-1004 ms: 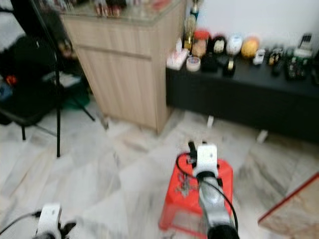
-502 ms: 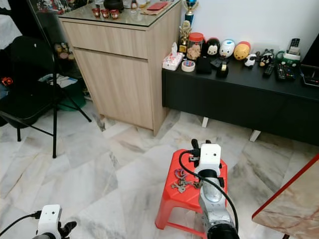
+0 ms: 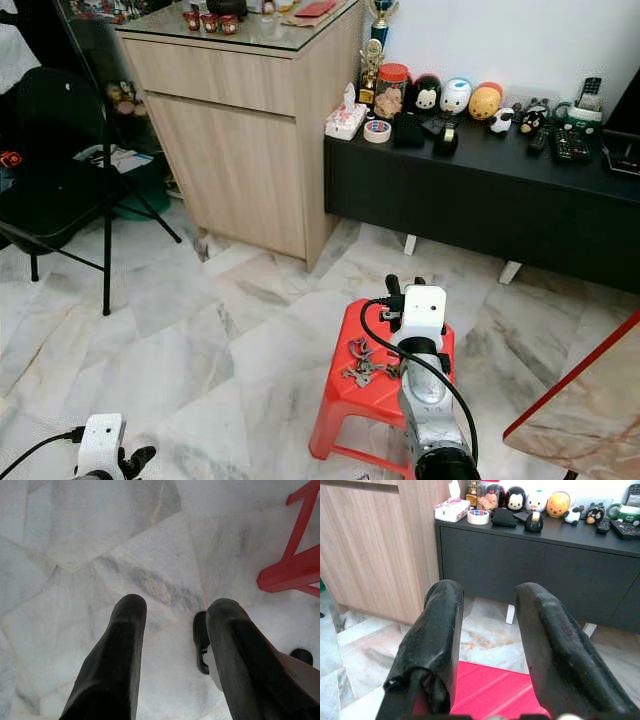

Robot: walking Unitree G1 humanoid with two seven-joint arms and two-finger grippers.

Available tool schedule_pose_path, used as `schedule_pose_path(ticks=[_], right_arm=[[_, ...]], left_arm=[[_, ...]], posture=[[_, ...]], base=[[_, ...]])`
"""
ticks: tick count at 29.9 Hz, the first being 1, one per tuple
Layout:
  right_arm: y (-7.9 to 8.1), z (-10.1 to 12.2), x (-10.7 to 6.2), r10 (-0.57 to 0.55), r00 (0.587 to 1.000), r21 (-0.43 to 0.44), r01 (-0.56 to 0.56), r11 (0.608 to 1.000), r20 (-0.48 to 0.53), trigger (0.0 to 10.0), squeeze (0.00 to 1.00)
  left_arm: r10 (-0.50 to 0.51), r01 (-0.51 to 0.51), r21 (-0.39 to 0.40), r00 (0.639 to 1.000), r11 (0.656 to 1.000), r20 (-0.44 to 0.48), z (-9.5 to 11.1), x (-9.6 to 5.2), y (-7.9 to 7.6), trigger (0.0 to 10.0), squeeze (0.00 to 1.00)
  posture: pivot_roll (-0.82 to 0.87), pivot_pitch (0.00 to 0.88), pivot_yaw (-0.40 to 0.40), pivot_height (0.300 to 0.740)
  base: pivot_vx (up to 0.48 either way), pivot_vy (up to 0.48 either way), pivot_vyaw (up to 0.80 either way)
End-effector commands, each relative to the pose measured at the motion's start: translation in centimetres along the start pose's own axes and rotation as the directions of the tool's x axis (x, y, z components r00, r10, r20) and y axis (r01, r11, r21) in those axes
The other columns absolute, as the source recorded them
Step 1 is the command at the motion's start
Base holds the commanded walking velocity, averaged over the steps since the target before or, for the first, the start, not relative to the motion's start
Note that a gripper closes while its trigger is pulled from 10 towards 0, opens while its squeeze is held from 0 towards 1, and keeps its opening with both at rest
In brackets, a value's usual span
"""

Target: Hang keys on a hook

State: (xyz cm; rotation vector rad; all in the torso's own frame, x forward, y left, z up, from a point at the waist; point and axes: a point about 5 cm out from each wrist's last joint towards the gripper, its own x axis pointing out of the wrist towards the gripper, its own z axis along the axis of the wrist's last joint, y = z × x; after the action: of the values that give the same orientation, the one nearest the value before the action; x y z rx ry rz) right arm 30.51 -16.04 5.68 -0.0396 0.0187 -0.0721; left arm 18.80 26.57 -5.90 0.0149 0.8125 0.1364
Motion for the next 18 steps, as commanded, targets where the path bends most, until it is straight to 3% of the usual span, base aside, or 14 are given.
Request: schedule_pose_path(ticks=[1, 18], right_arm=[[-0.07, 0.25, 0.09, -0.011, 1.0, 0.011, 0.011, 1.0, 0.008, 10.0, 0.0], [-0.11, 0.21, 0.01, -0.035, 0.999, 0.034, 0.034, 0.999, 0.014, 10.0, 0.0]], left_arm=[[0.006, -0.006, -0.014, 1.0, 1.0, -0.006, -0.53, -0.16, 0.04, 10.0, 0.0], [-0.01, 0.01, 0.01, 1.0, 1.0, -0.021, -0.71, -0.22, 0.14, 10.0, 0.0]], posture=[[0.05, 0.018, 0.005, 0.74], [0.03, 0.0, 0.018, 0.74]], base=[[0.0, 0.0, 0.0], [0.0, 0.0, 0.0]])
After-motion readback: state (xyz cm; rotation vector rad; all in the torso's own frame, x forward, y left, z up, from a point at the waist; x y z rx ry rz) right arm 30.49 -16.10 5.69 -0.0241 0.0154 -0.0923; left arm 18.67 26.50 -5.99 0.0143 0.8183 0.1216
